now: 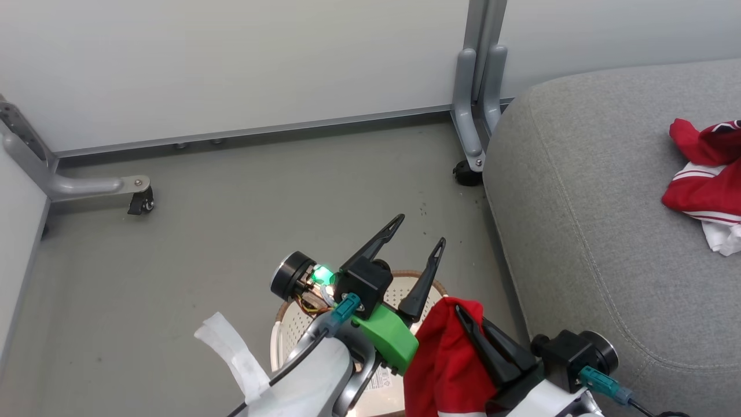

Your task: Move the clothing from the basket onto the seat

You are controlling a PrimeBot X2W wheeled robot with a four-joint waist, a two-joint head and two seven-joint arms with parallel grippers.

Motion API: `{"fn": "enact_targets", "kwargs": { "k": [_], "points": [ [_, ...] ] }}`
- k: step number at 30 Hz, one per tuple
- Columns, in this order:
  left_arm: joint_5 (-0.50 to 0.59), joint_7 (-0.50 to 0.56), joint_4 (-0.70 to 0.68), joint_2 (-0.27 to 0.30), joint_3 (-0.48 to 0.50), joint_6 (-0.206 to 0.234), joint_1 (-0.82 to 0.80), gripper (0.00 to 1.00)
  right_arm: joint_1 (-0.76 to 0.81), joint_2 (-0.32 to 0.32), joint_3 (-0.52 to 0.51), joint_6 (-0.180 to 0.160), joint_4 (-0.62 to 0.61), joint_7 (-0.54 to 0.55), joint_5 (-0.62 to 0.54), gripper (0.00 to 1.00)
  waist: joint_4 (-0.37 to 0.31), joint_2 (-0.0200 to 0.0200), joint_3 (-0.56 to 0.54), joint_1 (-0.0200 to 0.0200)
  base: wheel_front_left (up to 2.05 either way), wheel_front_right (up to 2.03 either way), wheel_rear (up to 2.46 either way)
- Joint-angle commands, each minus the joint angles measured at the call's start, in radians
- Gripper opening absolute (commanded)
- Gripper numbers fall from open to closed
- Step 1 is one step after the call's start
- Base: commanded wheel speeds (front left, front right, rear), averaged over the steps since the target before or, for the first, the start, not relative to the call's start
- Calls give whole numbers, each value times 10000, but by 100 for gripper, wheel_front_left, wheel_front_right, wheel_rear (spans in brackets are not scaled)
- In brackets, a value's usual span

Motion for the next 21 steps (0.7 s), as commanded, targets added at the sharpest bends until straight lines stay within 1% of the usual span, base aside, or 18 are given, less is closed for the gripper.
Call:
{"fn": "enact_targets", "kwargs": {
  "k": [1, 10, 12, 18, 21],
  "points": [
    [-11, 22, 31, 12, 23, 68, -14, 100, 23, -19, -49, -5, -39, -33, -29, 0, -12, -1, 15, 0, 0, 0, 0],
    [-310, -55, 133, 12, 54, 94, -50, 100, 64, -74, -163, -7, -69, -33, -79, 0, -91, -1, 77, 0, 0, 0, 0],
    [-457, -106, 89, 12, 85, -20, 17, 100, 35, -79, -285, -7, -125, -33, -122, 0, -125, -1, 92, 0, 0, 0, 0],
    [-578, -247, 67, 252, 353, -87, 268, 100, -188, -76, -747, -7, -352, -33, -354, 0, -449, -1, 314, 0, 0, 0, 0],
    [-660, -313, 32, 396, 477, -290, 436, 100, -264, -17, -1023, -7, -531, -33, -478, 0, -709, -1, 481, 0, 0, 0, 0]
  ]
}}
